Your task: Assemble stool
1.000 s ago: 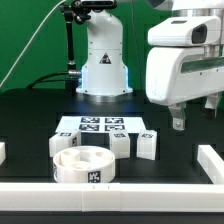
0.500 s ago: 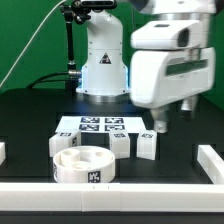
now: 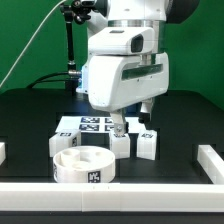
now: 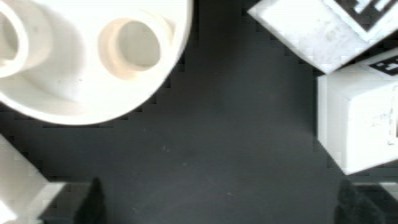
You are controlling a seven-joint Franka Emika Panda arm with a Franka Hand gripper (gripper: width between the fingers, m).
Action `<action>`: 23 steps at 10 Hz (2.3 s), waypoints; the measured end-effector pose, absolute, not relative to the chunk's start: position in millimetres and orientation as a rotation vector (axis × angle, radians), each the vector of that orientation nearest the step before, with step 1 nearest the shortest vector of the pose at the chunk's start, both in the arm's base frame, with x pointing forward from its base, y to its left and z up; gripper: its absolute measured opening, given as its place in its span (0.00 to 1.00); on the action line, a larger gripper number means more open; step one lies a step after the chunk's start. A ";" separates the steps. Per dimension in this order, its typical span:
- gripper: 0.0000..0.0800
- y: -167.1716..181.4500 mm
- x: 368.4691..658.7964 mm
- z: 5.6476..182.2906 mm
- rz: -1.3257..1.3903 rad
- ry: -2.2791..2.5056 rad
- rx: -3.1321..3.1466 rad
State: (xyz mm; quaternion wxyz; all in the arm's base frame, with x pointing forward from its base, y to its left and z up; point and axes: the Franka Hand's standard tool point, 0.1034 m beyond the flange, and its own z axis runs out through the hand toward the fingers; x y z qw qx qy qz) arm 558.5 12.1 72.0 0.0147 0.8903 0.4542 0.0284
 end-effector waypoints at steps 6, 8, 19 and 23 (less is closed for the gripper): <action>0.81 -39.4 551.2 61.1 0.116 1.732 2.543; 0.81 -39.5 550.9 60.4 0.114 1.729 2.547; 0.81 -55.9 529.6 9.6 0.045 1.788 2.560; 0.70 -55.9 529.7 8.8 0.045 1.777 2.569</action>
Offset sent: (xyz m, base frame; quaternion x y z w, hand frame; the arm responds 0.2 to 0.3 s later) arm -0.0079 -0.0347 -0.0048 -0.0161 0.0118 -0.1473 0.9889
